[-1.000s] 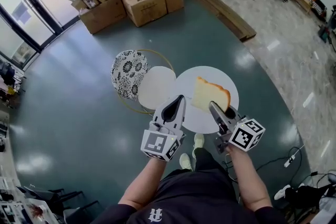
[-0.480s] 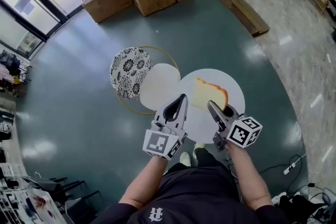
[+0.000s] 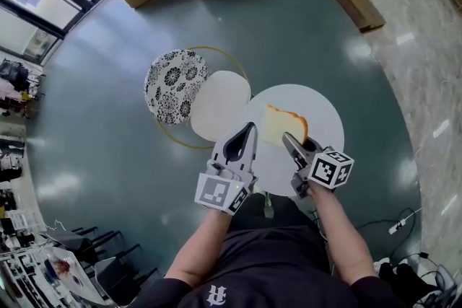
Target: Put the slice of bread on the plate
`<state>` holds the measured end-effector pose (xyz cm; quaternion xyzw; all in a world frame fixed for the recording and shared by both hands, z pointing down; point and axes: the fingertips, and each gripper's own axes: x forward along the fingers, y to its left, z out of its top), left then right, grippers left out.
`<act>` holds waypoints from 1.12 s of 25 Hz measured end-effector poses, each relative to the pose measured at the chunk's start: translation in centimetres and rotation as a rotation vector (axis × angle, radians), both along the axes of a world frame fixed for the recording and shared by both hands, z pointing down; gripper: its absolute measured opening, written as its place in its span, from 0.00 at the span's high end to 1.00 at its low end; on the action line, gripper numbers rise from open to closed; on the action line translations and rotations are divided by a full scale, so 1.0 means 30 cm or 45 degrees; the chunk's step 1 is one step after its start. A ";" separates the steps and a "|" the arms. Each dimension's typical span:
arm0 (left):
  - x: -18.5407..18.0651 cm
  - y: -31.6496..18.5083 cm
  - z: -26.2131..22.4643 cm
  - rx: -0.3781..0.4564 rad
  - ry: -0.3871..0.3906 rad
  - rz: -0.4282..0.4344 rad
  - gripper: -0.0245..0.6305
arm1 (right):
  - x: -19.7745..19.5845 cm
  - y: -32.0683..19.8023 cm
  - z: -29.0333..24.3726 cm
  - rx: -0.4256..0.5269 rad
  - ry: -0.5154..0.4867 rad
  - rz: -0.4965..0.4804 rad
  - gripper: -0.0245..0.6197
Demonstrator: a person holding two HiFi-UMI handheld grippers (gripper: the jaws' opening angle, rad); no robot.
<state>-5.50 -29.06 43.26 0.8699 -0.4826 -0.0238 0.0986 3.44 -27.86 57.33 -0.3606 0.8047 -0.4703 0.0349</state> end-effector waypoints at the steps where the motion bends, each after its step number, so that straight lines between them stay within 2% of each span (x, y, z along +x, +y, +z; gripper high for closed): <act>1: -0.004 -0.014 0.024 -0.006 0.001 0.004 0.95 | -0.005 -0.011 0.037 -0.019 0.004 -0.002 0.81; 18: -0.074 -0.140 0.422 -0.124 -0.012 0.079 0.95 | -0.114 -0.155 0.555 -0.261 -0.011 0.066 0.81; 28: -0.064 -0.178 0.547 -0.158 -0.016 0.135 0.95 | -0.141 -0.201 0.722 -0.333 0.015 0.057 0.81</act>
